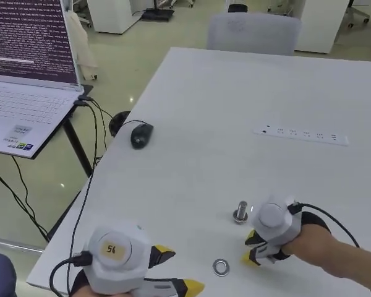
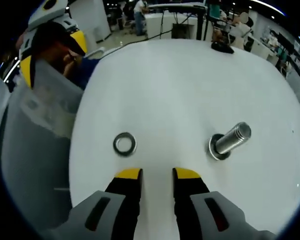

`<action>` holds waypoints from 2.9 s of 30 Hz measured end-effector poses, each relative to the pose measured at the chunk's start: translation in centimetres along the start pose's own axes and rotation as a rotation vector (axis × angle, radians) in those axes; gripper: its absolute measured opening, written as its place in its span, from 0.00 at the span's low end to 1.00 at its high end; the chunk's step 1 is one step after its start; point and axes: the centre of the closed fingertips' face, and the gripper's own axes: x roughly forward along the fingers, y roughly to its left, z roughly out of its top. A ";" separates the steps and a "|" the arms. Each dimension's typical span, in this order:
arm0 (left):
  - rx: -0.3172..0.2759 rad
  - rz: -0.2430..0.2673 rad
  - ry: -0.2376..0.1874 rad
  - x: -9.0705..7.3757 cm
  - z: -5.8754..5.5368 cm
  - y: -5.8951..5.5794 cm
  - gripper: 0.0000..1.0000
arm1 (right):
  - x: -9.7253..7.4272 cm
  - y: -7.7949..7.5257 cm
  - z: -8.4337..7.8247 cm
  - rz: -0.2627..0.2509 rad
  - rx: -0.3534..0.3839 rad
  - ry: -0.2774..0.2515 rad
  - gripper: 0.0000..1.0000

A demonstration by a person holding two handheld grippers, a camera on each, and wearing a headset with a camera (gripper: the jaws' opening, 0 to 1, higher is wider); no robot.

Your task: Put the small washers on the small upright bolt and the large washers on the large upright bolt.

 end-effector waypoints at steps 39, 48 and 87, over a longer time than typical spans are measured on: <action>-0.001 0.003 -0.016 -0.1 0.2 -0.4 0.49 | 2.0 4.5 2.7 0.116 -0.376 0.048 0.23; -0.007 0.016 -0.021 -0.6 0.1 0.1 0.49 | 1.4 4.2 2.2 0.095 -0.290 0.029 0.22; -0.001 0.023 -0.045 0.2 1.4 0.3 0.50 | -7.7 -6.1 3.8 -0.122 -0.137 -0.094 0.22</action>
